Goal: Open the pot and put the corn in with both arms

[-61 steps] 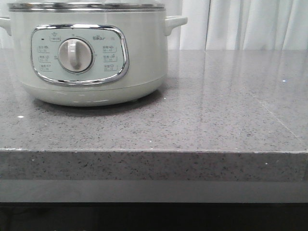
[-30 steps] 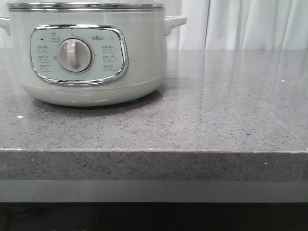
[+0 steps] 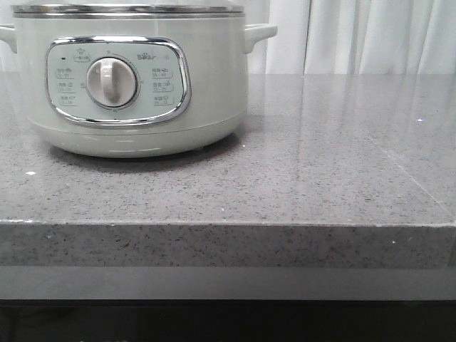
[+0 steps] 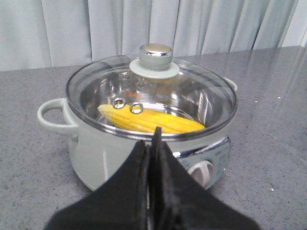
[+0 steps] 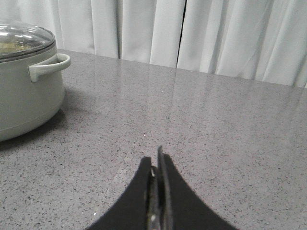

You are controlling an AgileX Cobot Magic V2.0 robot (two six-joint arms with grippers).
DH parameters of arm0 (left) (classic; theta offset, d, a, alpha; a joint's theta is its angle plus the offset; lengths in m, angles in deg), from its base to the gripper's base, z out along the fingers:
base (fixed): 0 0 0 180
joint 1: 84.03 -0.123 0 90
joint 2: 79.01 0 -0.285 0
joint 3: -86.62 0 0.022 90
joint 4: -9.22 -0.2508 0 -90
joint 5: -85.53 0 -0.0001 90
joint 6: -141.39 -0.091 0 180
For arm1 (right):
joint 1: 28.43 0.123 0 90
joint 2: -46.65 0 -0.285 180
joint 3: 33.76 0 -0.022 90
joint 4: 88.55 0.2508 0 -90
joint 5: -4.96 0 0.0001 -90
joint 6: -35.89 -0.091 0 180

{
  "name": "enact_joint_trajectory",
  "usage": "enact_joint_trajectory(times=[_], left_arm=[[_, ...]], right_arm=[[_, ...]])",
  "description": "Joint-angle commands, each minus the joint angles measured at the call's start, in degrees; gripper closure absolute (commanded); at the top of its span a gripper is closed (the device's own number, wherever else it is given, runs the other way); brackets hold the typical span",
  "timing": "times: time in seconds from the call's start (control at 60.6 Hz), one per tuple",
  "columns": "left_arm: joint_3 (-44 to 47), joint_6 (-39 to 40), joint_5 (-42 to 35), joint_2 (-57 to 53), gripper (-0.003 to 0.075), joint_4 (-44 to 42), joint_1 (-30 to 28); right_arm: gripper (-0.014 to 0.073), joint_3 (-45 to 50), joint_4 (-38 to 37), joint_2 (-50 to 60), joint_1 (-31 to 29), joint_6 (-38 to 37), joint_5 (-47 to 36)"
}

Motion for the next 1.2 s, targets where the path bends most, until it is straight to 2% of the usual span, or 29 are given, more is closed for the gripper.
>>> enact_joint_trajectory(times=[0.0,0.214,0.808,0.907,1.039,1.188], left_arm=[[2.0,0.4,-5.7,-4.1,0.0738,2.5,0.4],[6.4,0.4,-5.7,-10.6,0.0738,2.5,0.4],[6.5,0.4,-5.7,-10.5,0.0738,2.5,0.4],[8.3,0.4,-7.8,-10.9,0.0738,1.7,0.4],[13.5,0.4,-8.9,-14.6,0.0738,-0.2,-2.5],[21.3,0.4,-8.9,-21.6,0.0738,-0.5,-9.5]], right_arm=[[0.0652,-1.5,0.1,-0.4,0.2,0.4,-5.2],[0.0652,-1.5,0.1,-0.4,0.2,0.4,-5.2],[0.0652,-1.5,0.1,-0.4,0.2,0.4,-5.2],[0.0652,-1.5,0.1,-0.4,0.2,0.4,-5.2],[0.0652,-1.5,0.1,-0.4,0.2,0.4,-5.2],[0.0652,-1.5,0.1,-0.4,0.2,0.4,-5.2]])
